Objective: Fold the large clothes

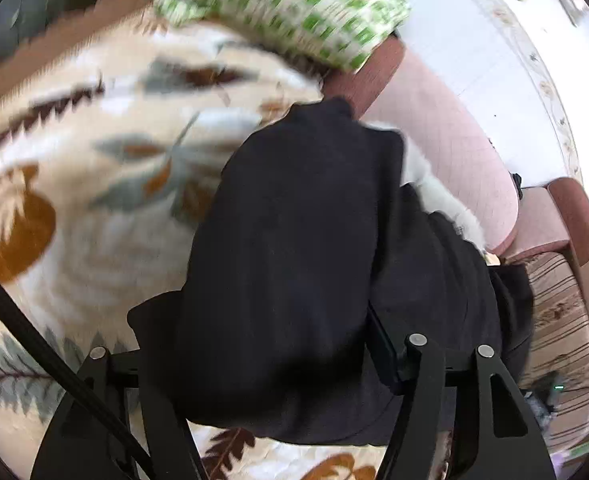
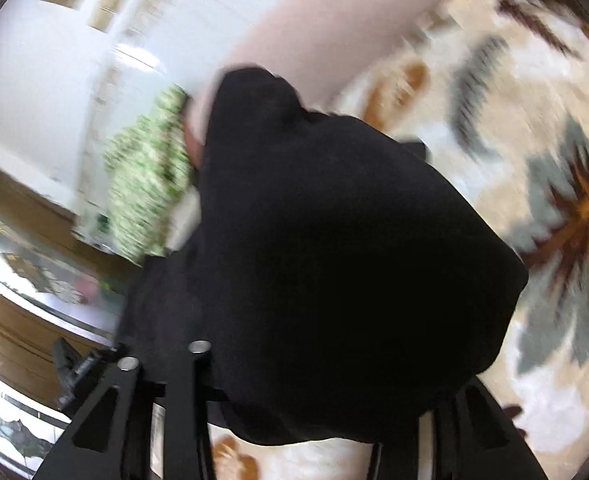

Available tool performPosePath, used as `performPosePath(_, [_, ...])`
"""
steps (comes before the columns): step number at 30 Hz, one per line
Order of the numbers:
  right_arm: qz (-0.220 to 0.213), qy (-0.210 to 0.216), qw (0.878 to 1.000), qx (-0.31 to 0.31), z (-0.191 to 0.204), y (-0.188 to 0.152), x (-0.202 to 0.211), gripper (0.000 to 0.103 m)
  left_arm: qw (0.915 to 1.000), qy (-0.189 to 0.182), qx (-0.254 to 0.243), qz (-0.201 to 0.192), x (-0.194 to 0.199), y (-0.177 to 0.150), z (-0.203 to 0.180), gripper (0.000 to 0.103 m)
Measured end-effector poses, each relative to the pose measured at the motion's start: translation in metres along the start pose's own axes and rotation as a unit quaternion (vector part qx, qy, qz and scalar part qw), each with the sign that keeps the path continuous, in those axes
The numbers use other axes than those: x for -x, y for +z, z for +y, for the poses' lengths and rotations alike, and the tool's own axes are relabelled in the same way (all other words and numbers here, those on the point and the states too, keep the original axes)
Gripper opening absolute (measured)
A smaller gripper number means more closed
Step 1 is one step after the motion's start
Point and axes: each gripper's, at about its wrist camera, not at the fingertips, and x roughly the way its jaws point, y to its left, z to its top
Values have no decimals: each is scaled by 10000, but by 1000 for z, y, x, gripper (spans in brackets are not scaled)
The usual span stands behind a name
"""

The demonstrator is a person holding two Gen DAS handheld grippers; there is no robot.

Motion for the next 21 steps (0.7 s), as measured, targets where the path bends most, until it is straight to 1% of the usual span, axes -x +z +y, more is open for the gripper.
performPosePath(1, [137,27,9999,-76,-7,-1,-1,65,9999,-122,73,82,1,1,7,66])
performPosePath(2, [214,29,9997,-70,-10,-2,2,67,9997,-193,89,117,4,1,11,67])
performPosePath(4, [234,-37,9997,28,-12,-2,12,71,9995,-271,63,137,11,5,15,68])
performPosePath(7, [178,-313,9992,198,-12,-6,32,76,9997,-229,44,89,20,6,20,71])
performPosePath(8, [139,-521,9981,290,-10,-7,38,77,9998,-192,54,81,21,7,21,72])
performPosePath(9, [71,-677,9969,397,-9,-9,41,79,9999,-63,76,33,22,11,22,73])
performPosePath(10, [-58,-992,9932,613,-4,-10,47,81,9999,104,91,-49,25,13,24,73])
performPosePath(11, [-143,-1314,9881,786,1,-11,51,82,9993,327,102,-152,29,16,27,74])
performPosePath(12, [-275,-1544,9834,910,4,-9,56,84,9973,649,123,-332,36,19,30,74])
performPosePath(13, [-702,-1950,9722,1086,11,-9,66,84,9935,978,152,-571,44,22,32,74])
performPosePath(14, [-1145,-2302,9594,1158,17,-7,75,84,9859,1380,135,-935,55,25,32,74])
performPosePath(15, [-1518,-2497,9492,1169,22,-4,82,84,9806,1583,75,-1156,62,26,29,74])
performPosePath(16, [-1908,-2465,9432,1149,28,-2,90,84,9772,1664,3,-1316,67,28,24,74])
performPosePath(17, [-2233,-2222,9426,1112,35,0,96,84,9766,1625,-52,-1409,70,30,18,74])
performPosePath(18, [-2410,-1898,9451,1124,44,4,99,83,9771,1559,-79,-1447,69,32,13,75])
performPosePath(19, [-2486,-1508,9491,1208,54,8,96,81,9792,1392,-130,-1473,66,34,1,76])
performPosePath(20, [-2456,-1181,9531,1313,65,13,87,80,9813,1251,-179,-1451,60,36,-10,79])
performPosePath(21, [-2377,-981,9565,1377,70,16,78,77,9834,1124,-259,-1398,53,39,-20,79])
